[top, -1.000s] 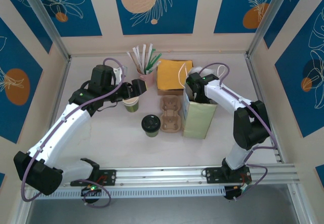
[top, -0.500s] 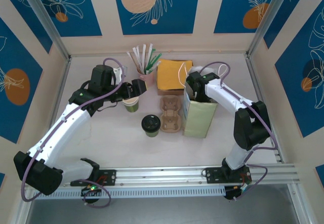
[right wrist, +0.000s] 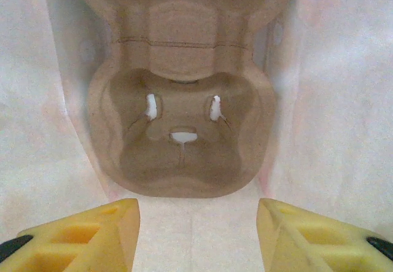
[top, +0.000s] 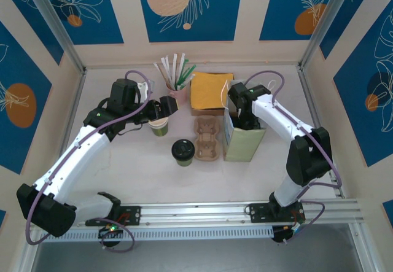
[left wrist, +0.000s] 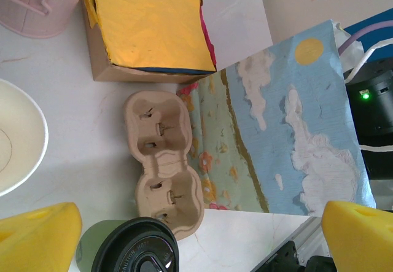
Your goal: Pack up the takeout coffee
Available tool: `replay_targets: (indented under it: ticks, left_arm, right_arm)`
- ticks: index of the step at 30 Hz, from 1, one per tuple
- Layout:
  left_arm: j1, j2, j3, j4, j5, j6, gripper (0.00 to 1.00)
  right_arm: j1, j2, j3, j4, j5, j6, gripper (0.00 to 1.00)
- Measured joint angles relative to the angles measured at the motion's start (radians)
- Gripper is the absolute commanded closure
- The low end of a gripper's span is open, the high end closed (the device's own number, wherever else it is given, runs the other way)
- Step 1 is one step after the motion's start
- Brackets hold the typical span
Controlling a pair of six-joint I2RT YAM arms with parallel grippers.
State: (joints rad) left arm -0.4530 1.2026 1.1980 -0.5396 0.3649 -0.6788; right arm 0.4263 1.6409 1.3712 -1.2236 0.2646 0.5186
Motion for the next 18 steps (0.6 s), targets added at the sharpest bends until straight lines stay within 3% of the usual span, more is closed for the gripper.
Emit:
replay_targets:
  ticks: [18]
  left_arm:
    - [-0.016,0.003,0.000,0.013,0.006,-0.003,0.00]
  right_arm:
    - [-0.009,-0.054,0.076,-0.027,0.009,0.033,0.46]
